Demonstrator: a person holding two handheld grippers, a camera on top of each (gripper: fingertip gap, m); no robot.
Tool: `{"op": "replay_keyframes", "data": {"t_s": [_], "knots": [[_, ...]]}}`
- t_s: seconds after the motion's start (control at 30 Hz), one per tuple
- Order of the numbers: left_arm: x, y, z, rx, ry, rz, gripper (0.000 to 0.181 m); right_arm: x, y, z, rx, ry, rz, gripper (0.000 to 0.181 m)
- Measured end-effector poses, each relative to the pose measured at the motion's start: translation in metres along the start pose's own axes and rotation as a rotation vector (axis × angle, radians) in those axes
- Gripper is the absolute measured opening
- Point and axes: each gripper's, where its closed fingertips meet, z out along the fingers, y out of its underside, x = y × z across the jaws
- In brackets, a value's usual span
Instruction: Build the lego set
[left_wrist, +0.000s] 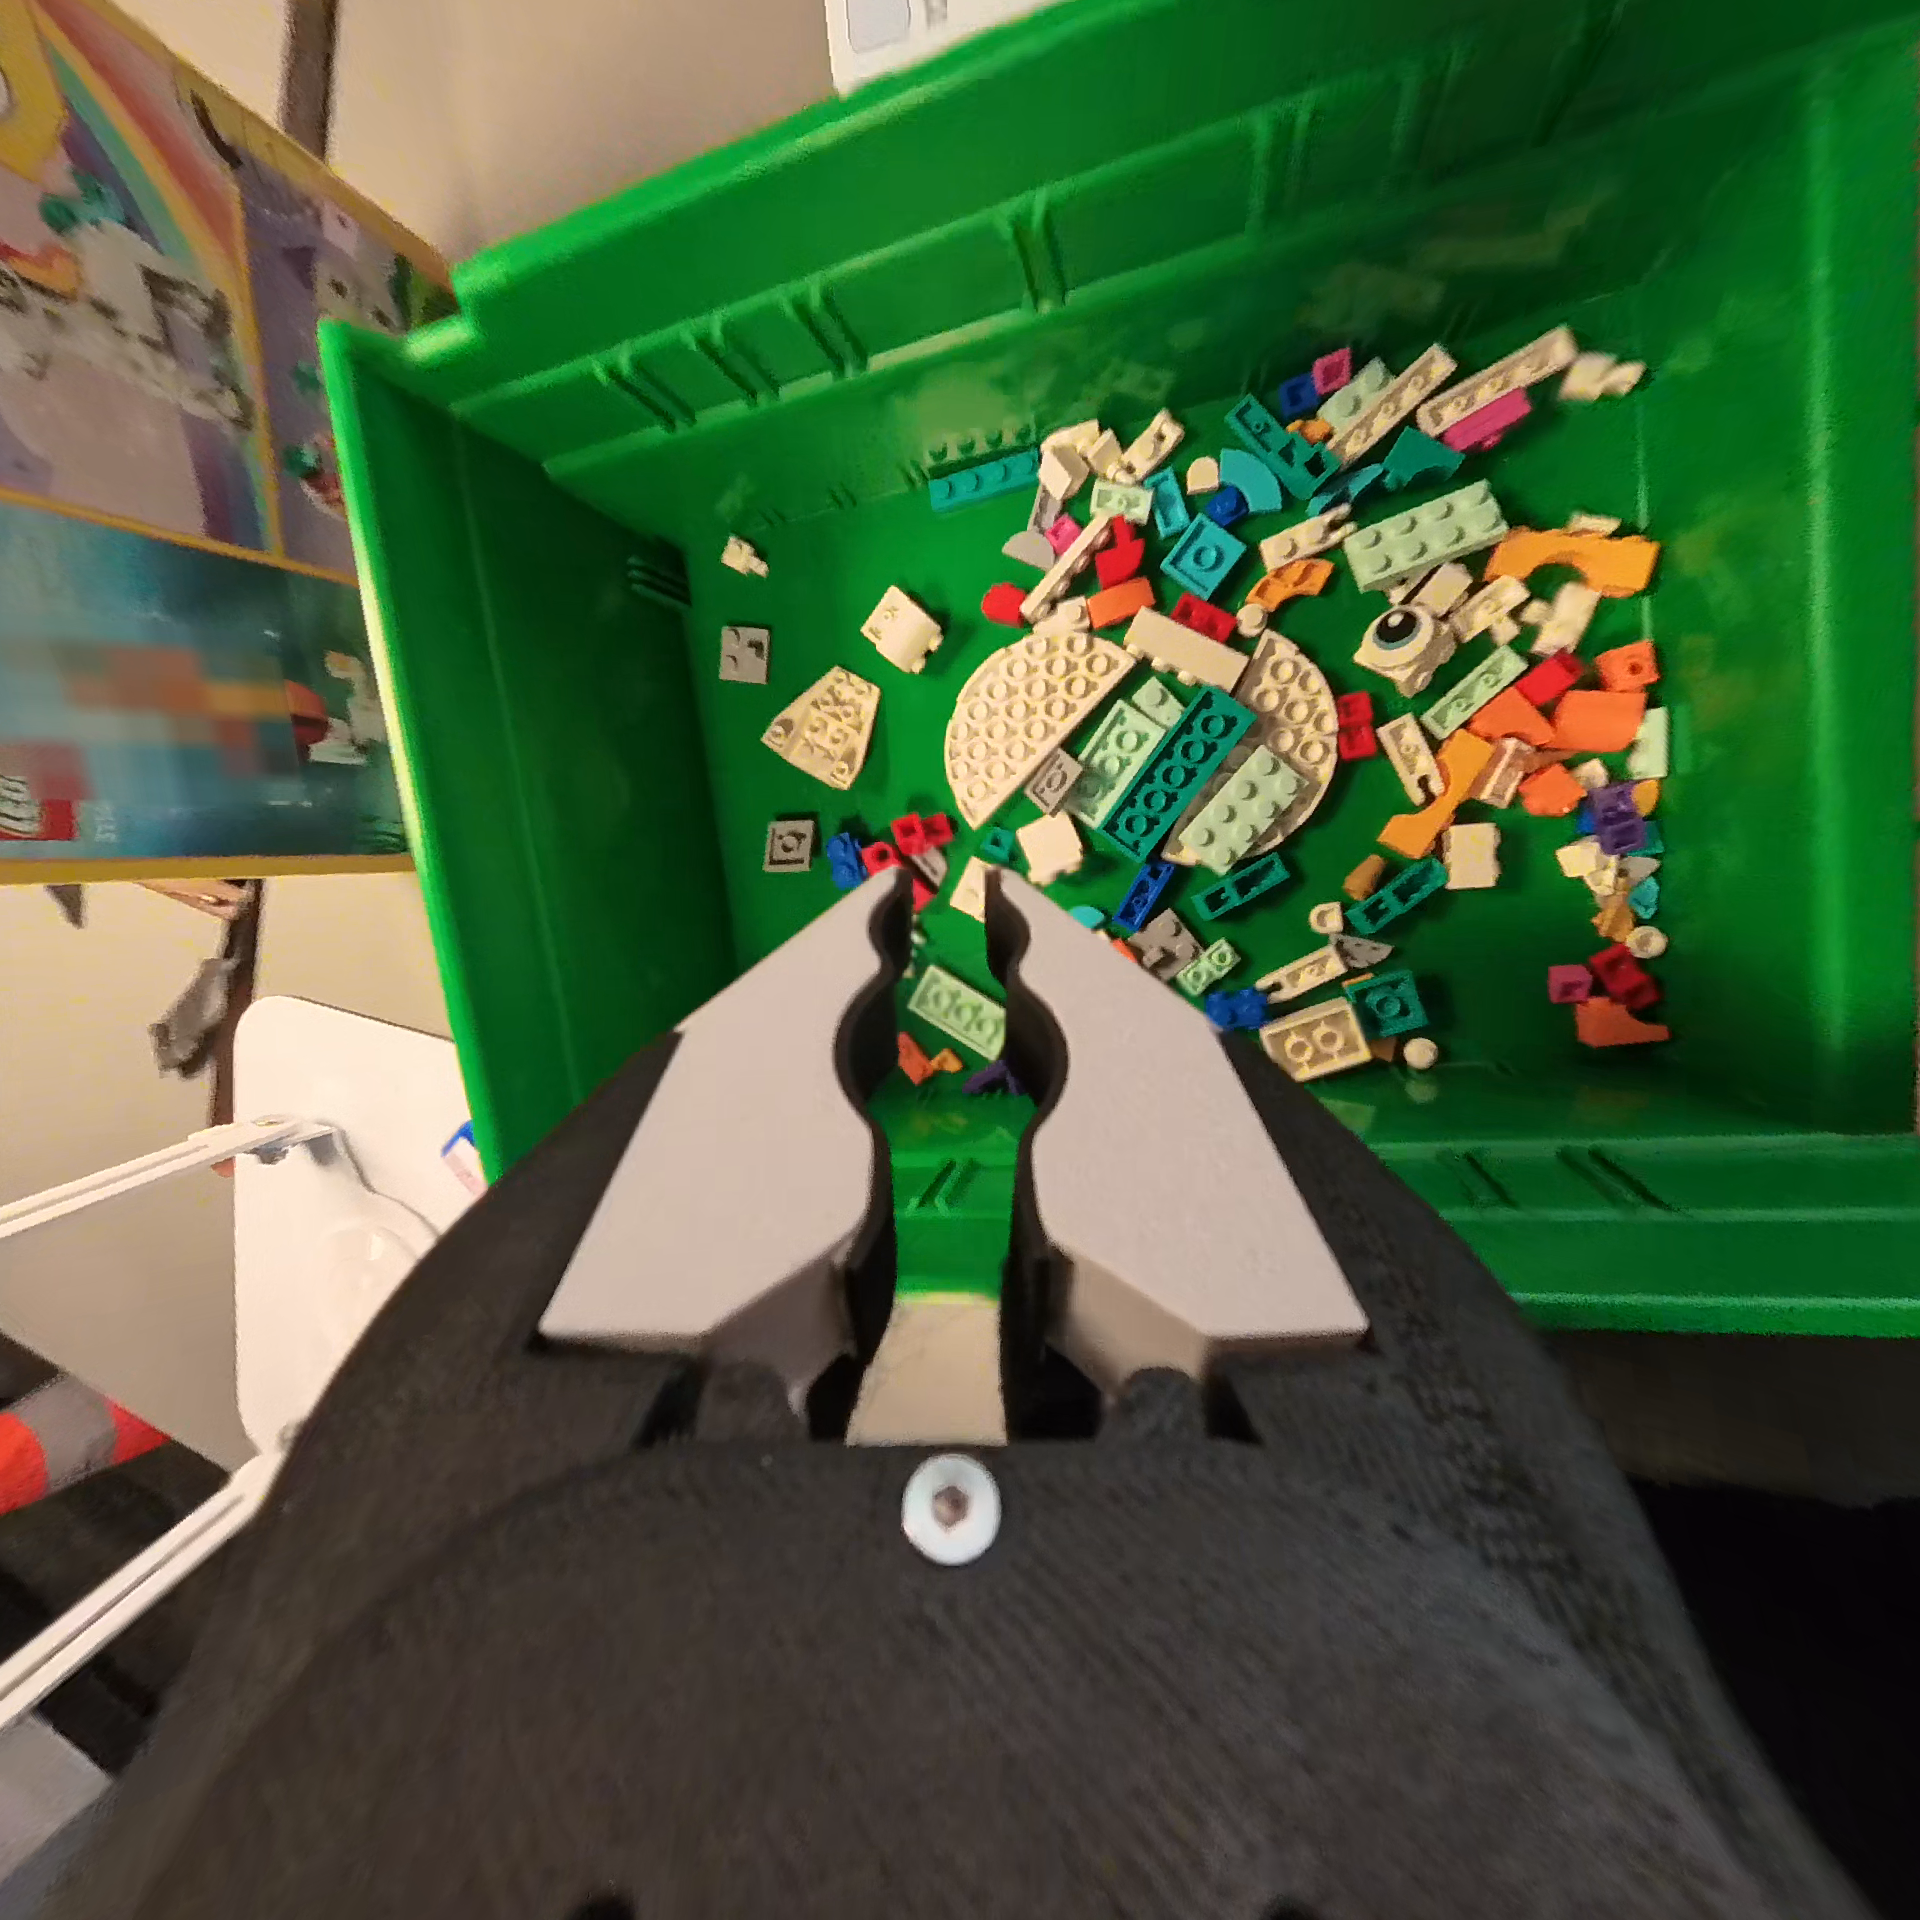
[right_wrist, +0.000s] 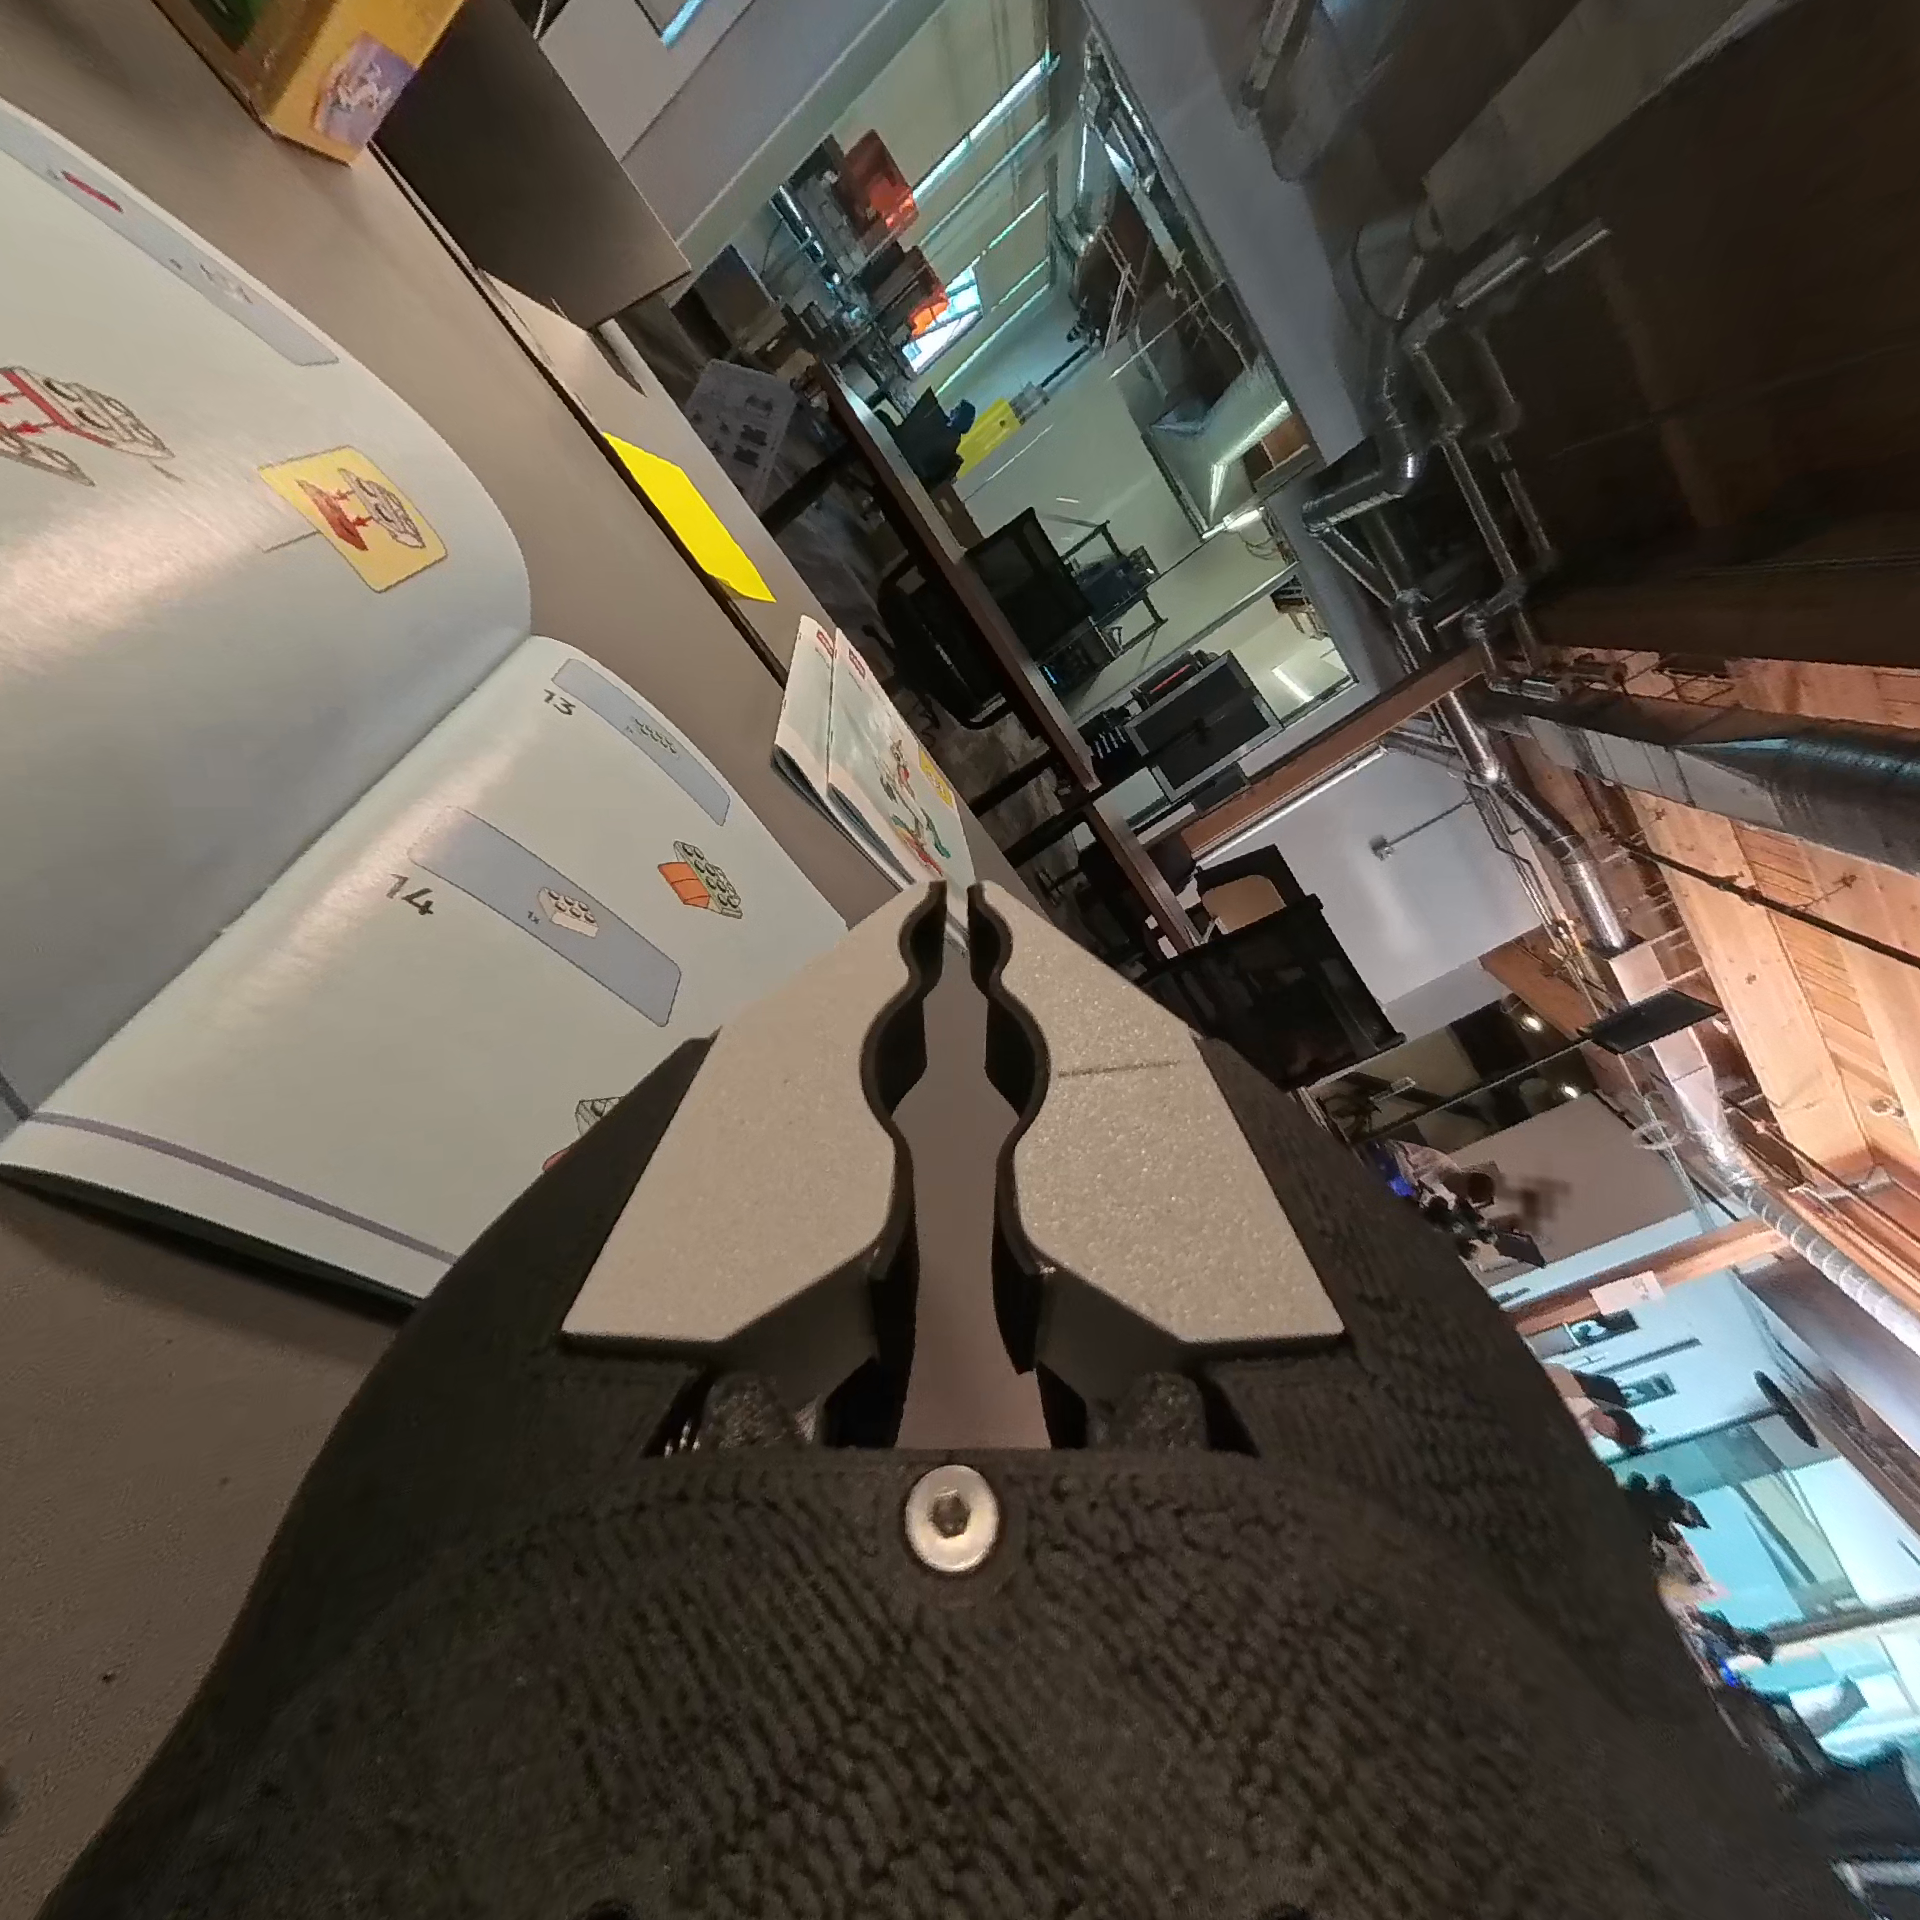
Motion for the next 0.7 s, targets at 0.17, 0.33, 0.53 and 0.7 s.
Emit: {"op": "replay_keyframes", "data": {"t_s": [0.17, 0.33, 0.53, 0.7], "knots": [[0.014, -0.032, -0.022, 0.162, -0.142, 0.039, 0.011, 0.005, -0.002, -0.002, 0.018, 0.017, 0.030, 0.002], [0.031, -0.051, -0.048, 0.336, -0.243, -0.131, 0.008, 0.009, -0.006, -0.004, 0.048, 0.019, 0.074, 0.002], [0.048, -0.027, -0.064, 0.453, -0.412, -0.489, 0.010, 0.010, -0.011, -0.007, 0.083, 0.010, 0.110, 0.002], [0.071, -0.014, -0.056, 0.571, -0.409, -0.686, 0.011, 0.011, -0.015, -0.009, 0.113, 0.001, 0.143, 0.002]]}}
